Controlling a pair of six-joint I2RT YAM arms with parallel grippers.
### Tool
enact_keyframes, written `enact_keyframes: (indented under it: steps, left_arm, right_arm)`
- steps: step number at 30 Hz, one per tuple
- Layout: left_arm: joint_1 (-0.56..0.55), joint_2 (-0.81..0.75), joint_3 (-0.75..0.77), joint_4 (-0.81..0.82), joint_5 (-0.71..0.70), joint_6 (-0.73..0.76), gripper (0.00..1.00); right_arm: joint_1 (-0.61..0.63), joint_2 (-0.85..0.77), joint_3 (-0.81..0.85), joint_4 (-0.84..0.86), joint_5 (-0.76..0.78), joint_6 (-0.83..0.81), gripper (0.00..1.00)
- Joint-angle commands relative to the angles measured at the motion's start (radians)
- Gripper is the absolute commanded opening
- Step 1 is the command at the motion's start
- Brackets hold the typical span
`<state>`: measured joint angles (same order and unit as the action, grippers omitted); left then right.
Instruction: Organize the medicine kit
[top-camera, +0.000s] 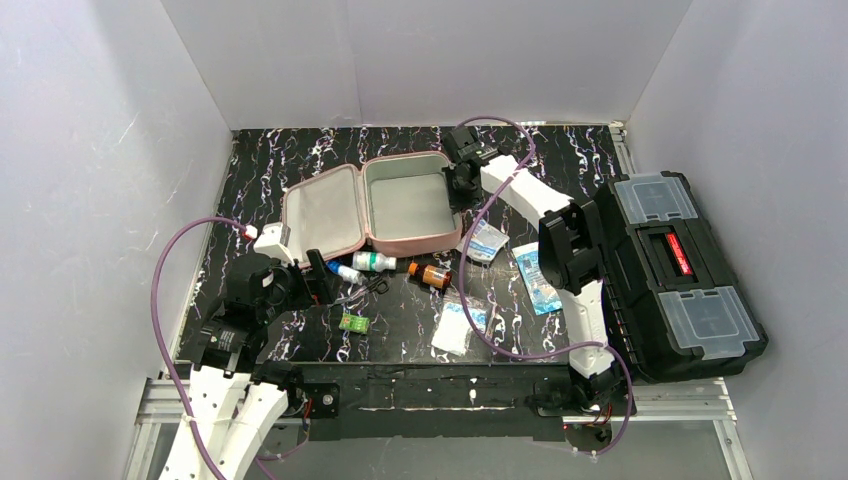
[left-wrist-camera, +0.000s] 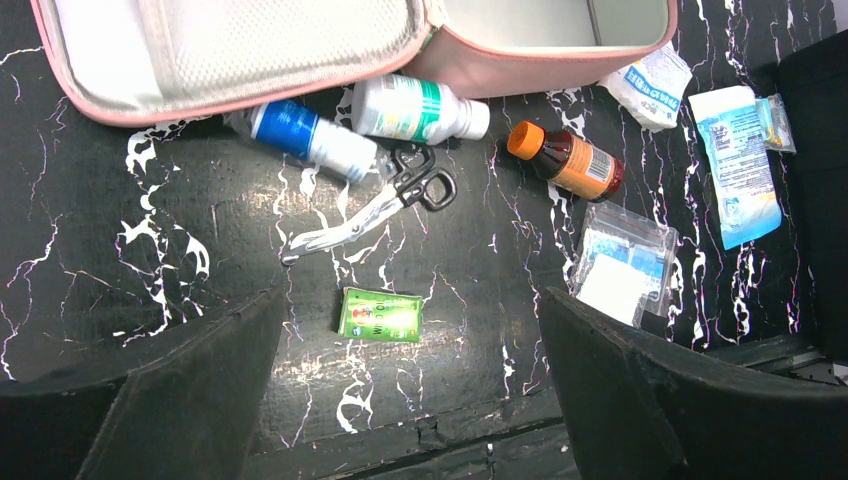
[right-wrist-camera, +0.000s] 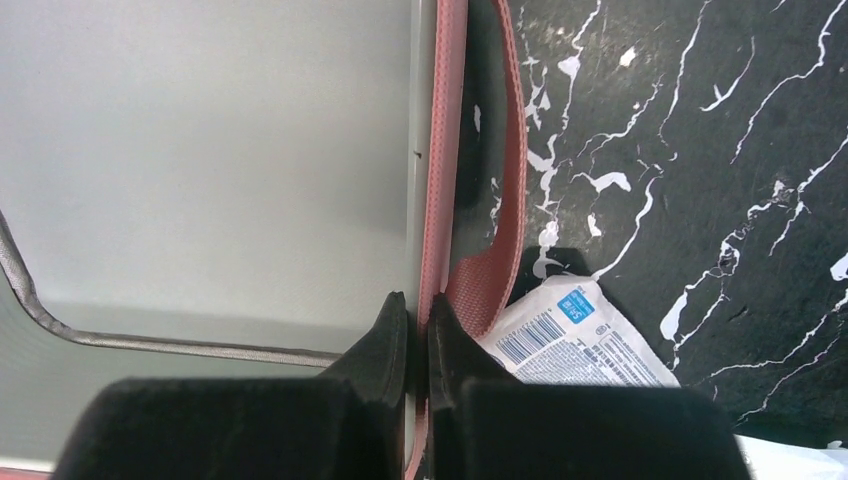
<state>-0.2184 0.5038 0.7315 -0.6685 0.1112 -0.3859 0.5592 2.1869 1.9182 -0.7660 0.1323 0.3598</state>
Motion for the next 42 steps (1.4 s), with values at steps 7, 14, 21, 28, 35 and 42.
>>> enact_keyframes:
  steps: [7,14,21,28,35,42]
  left_arm:
    - [-0.004,0.011,0.003,-0.011,-0.016,0.005,0.99]
    - [-0.003,0.012,0.002,-0.012,-0.016,0.004,1.00]
    - [-0.004,0.008,0.003,-0.012,-0.014,0.004,1.00]
    - [-0.004,0.009,0.002,-0.011,-0.016,0.003,1.00]
    - [-0.003,0.010,0.002,-0.011,-0.019,0.004,1.00]
    - [-0.004,0.008,0.002,-0.012,-0.019,0.005,1.00]
  right_arm:
    - [0.048,-0.169,-0.057,0.011,-0.012,-0.096,0.40]
    - [0.075,-0.302,-0.135,0.021,-0.006,-0.119,0.61]
    - [0.136,-0.462,-0.349,0.082,-0.164,-0.273,0.78]
    - [0.201,-0.519,-0.499,0.122,-0.226,-0.414,0.82]
    - [0.253,-0.540,-0.621,0.233,-0.285,-0.531,0.83]
    - [0.291,-0.478,-0.610,0.277,-0.225,-0.611,0.82]
